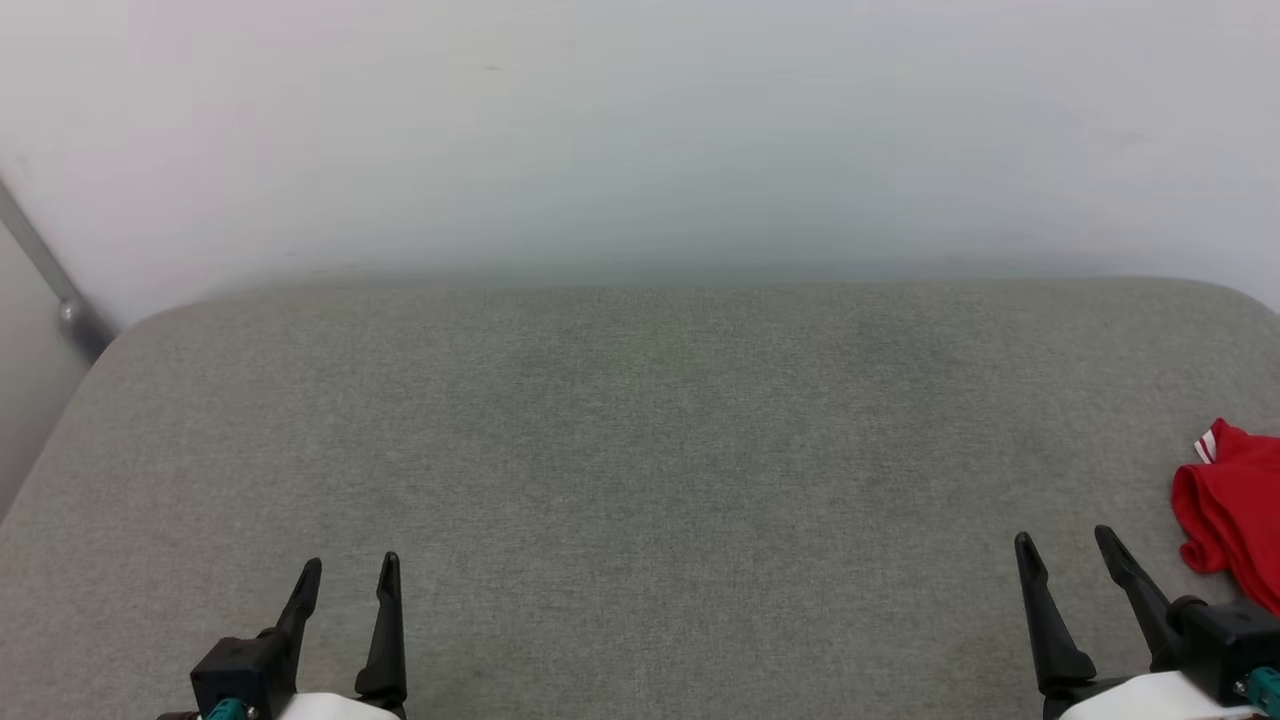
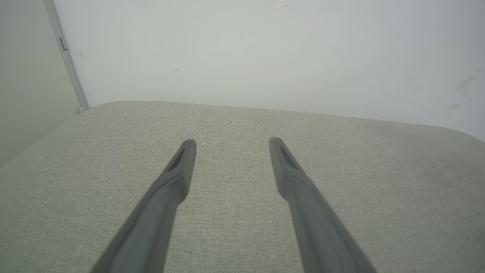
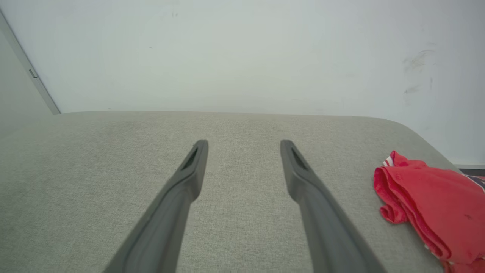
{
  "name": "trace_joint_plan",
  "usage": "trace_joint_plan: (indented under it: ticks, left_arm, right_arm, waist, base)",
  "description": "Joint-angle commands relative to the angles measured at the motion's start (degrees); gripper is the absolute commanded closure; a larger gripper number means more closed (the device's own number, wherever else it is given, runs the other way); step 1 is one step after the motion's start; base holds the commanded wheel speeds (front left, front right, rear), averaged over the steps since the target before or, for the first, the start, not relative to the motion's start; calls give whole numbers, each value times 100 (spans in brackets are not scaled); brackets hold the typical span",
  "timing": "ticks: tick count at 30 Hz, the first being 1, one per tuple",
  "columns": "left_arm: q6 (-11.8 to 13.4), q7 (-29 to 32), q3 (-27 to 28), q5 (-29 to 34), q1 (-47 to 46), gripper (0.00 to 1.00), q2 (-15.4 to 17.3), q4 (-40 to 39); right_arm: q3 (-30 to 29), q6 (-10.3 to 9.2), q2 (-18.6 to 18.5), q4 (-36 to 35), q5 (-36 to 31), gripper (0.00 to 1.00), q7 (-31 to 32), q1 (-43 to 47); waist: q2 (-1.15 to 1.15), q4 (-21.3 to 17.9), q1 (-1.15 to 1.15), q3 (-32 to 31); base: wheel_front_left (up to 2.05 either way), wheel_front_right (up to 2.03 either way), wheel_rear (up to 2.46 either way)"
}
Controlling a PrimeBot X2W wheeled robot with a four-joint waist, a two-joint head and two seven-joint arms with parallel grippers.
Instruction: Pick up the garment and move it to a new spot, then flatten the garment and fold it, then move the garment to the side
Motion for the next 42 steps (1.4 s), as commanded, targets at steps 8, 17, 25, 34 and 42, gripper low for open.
trace_joint_plan:
  ticks: [8,17,25,34,42]
  left_arm:
    - [5,-33,29,15,-49,0,-14,32]
    - [-36,38,40,-137,6,100,-81,119]
    - [-207,265,260,-874,-122,100,-225,191]
    - [-388,492,483,-1603,-260,100,-372,287]
    - [-534,675,663,-2186,-367,100,-493,358]
  right_arm:
    - [27,-5,42,57,-36,0,-24,-54]
    - [96,0,22,213,152,100,-66,-6]
    - [77,0,-12,429,1174,100,-18,-201]
    - [65,-1,-39,660,2155,100,17,-400]
    - [49,-1,-55,834,2937,100,48,-553]
  waist:
    - [0,-61,1,12]
    - [0,-43,1,21]
    - [0,-41,1,42]
    - [0,-38,1,66]
    - [0,-36,1,88]
  base:
    - [0,0,0]
    - [0,0,0]
    - [0,0,0]
    - [0,0,0]
    - [0,0,0]
